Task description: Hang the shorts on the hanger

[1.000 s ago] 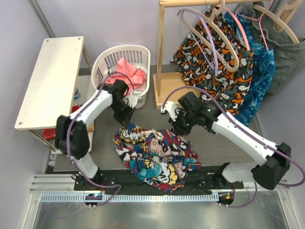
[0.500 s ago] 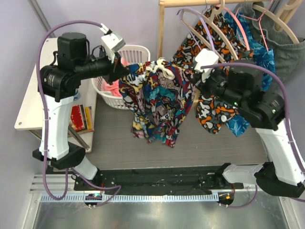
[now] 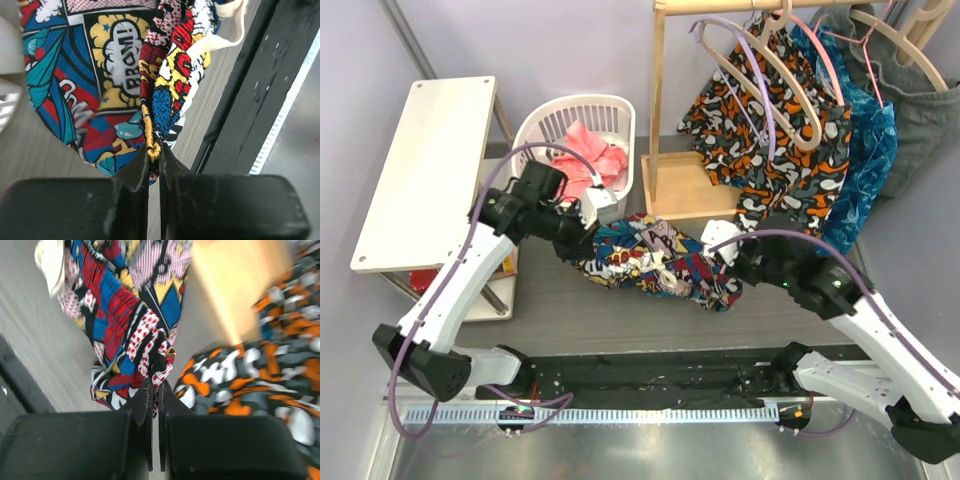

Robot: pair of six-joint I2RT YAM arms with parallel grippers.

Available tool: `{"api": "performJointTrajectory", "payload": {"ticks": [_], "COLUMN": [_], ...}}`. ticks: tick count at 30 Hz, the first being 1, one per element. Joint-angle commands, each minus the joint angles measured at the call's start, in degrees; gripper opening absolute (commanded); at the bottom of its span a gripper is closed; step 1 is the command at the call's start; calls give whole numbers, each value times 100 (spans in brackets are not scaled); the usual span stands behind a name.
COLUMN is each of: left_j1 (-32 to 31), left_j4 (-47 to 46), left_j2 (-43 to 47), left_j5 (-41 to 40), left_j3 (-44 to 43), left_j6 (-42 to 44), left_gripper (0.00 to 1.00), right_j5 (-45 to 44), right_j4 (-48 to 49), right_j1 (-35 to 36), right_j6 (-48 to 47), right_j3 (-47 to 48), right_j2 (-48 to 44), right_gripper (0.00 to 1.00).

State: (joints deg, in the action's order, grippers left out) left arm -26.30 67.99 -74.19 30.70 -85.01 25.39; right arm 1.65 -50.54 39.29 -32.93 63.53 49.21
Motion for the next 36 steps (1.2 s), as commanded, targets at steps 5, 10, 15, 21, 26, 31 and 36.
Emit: {"api": "performJointTrajectory", "payload": {"ticks": [5, 10, 15, 21, 26, 31, 36], "left_j1": [-138, -691, -1701, -2028, -2028, -1932, -1501], "left_j4": [-2073, -2782, -3010, -2511, -1624, -1411, -1393], "left_j2": [62, 633, 1265, 1416, 1776, 1690, 1092], "left_j5": [-204, -696, -1399, -1629, -1488, -1541, -1592], "left_j3": [1433, 3109, 4281, 4460, 3853, 2553, 595], "left_j6": [792, 1564, 2013, 1935, 1690, 759, 230], "left_gripper": [0, 3, 20, 51, 62, 79, 100], "right_j5": [-472, 52, 897, 1680, 1611, 1505, 1637], "right_j4": [2363, 2831, 2173, 390, -579, -509, -579], "right_j1": [0, 0, 35, 35, 44, 44, 44], "right_j6": [-908, -1706, -2805, -4326, -4312, -2335, -404], "right_j3": [-1570, -2921, -3715, -3804, -3146, -1522, 313], "right_j2": [-103, -912, -2009, -2644, -2707, -1882, -765], "right_gripper": [1, 1, 19, 59, 83, 94, 94]}}
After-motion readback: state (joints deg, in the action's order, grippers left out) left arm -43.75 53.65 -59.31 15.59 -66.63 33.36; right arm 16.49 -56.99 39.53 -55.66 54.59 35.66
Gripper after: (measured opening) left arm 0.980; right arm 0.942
